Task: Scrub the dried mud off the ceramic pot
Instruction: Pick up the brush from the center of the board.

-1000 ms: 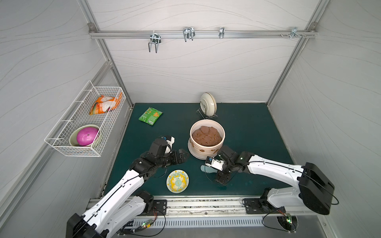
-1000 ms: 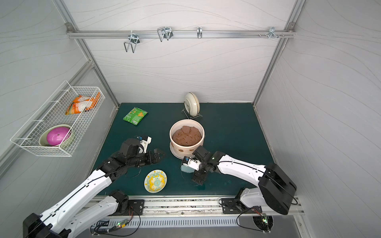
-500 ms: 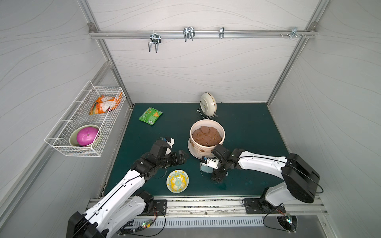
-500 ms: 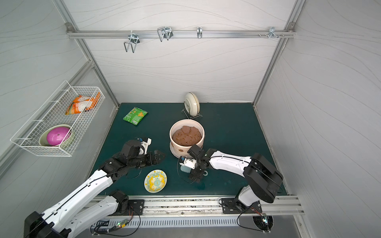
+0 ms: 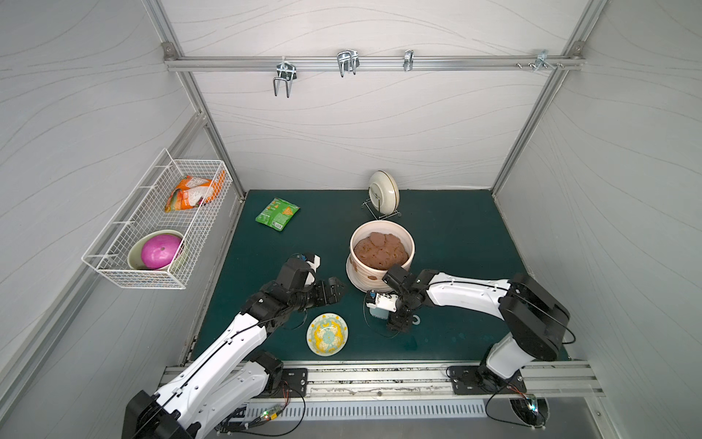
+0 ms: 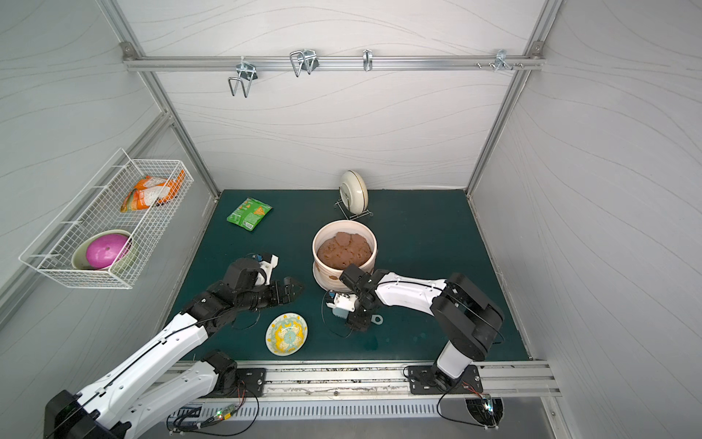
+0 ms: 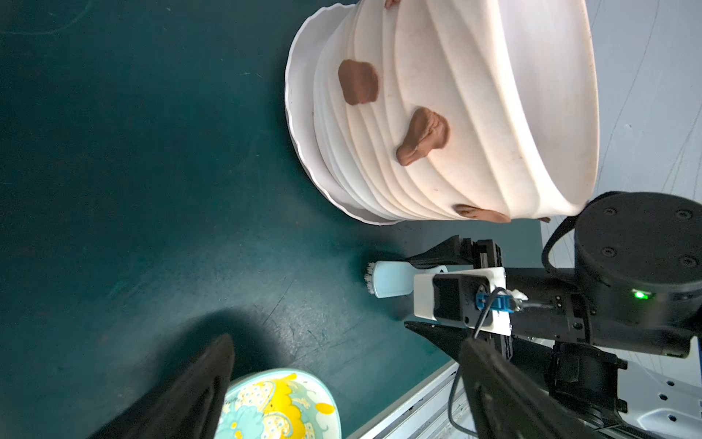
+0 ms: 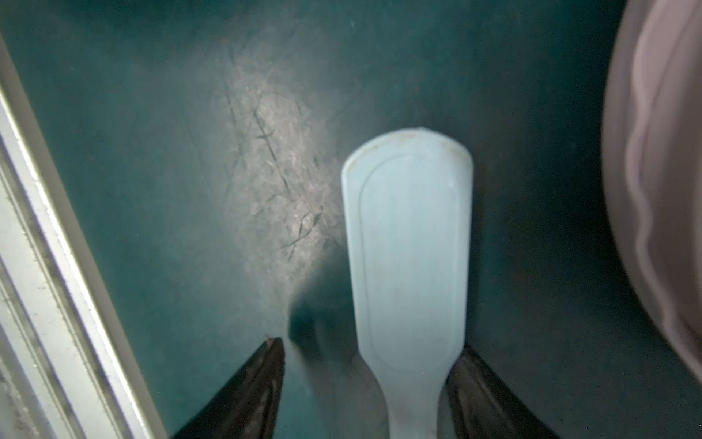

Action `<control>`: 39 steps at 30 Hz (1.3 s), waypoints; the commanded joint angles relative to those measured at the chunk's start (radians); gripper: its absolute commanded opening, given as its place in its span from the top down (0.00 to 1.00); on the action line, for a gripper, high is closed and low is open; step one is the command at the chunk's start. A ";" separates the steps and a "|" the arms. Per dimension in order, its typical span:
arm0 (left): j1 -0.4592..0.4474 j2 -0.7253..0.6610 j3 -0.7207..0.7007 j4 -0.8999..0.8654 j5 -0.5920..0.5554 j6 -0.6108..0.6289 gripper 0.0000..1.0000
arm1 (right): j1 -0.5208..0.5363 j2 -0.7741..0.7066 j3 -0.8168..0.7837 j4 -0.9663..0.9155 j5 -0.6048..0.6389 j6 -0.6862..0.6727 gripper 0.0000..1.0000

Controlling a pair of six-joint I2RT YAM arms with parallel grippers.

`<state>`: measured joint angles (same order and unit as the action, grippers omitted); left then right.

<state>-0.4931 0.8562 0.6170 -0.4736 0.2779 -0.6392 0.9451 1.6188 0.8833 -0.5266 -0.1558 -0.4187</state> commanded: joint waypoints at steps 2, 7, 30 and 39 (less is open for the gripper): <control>-0.004 -0.008 0.004 0.004 -0.014 0.018 0.02 | 0.012 -0.001 -0.007 -0.053 -0.035 0.000 0.41; -0.004 0.002 0.007 0.006 -0.014 0.018 0.02 | 0.020 -0.006 -0.024 -0.041 0.028 0.016 0.55; -0.004 0.004 0.021 0.046 0.053 -0.059 0.03 | 0.062 -0.160 0.007 -0.024 0.015 0.048 0.87; -0.024 -0.011 0.008 0.164 0.154 -0.263 0.07 | 0.090 -0.256 0.146 -0.104 0.010 0.033 0.88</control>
<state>-0.4995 0.8536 0.6163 -0.4068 0.3763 -0.8135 1.0237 1.3968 0.9756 -0.5846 -0.1314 -0.3828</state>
